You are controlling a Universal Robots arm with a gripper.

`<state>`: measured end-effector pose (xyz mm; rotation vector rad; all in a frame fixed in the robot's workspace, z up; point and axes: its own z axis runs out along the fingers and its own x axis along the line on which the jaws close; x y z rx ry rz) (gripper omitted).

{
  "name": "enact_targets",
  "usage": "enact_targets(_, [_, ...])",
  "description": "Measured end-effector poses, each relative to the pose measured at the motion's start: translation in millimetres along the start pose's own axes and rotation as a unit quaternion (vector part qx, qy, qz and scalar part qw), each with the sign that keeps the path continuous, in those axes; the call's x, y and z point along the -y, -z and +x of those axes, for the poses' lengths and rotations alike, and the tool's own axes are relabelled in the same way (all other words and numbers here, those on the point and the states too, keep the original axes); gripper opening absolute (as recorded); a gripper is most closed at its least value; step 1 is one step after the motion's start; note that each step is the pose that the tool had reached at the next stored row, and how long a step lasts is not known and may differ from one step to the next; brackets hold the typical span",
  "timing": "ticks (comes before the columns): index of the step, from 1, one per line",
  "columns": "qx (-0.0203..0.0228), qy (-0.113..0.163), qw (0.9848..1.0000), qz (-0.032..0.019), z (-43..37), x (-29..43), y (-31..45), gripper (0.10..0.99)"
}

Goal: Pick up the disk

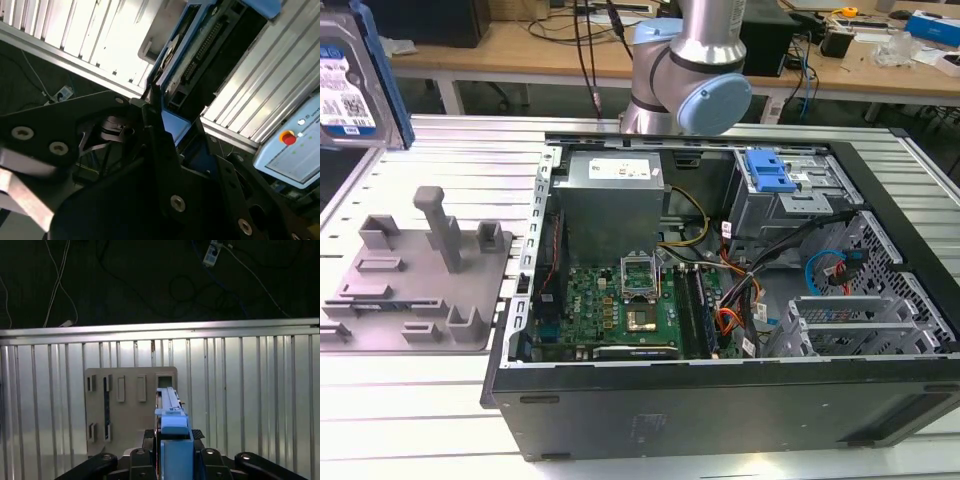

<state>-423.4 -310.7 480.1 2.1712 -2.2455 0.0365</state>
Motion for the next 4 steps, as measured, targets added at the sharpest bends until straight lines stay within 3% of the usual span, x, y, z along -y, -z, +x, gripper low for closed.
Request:
enact_targets(1, [0.0,0.0,1.0,0.0,0.1,0.1,4.0,0.369])
enact_targets(4, [0.0,0.0,1.0,0.0,0.1,0.1,4.1,0.369])
